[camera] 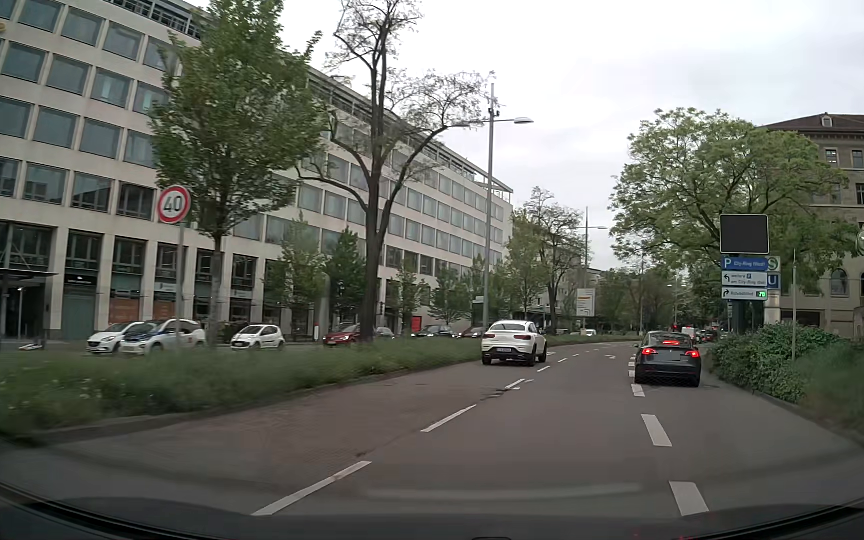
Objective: Follow the waypoints while adhering to traffic rules and regulations
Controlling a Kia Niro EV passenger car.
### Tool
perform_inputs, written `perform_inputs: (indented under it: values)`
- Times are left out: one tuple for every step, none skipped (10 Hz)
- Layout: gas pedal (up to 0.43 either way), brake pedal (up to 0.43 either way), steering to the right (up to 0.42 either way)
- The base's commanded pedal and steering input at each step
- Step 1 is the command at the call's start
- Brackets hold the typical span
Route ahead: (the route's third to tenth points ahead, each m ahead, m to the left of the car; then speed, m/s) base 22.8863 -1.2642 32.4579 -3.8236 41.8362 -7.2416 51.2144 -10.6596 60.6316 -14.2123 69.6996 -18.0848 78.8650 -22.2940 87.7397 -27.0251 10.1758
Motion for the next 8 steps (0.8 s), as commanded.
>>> perform_inputs:
  values:
    - [0.220, 0.000, 0.140]
    - [0.220, 0.000, 0.133]
    - [0.220, 0.000, 0.126]
    - [0.197, 0.000, 0.119]
    - [0.197, 0.000, 0.110]
    - [0.189, 0.000, 0.101]
    - [0.189, 0.000, 0.090]
    - [0.189, 0.000, 0.075]
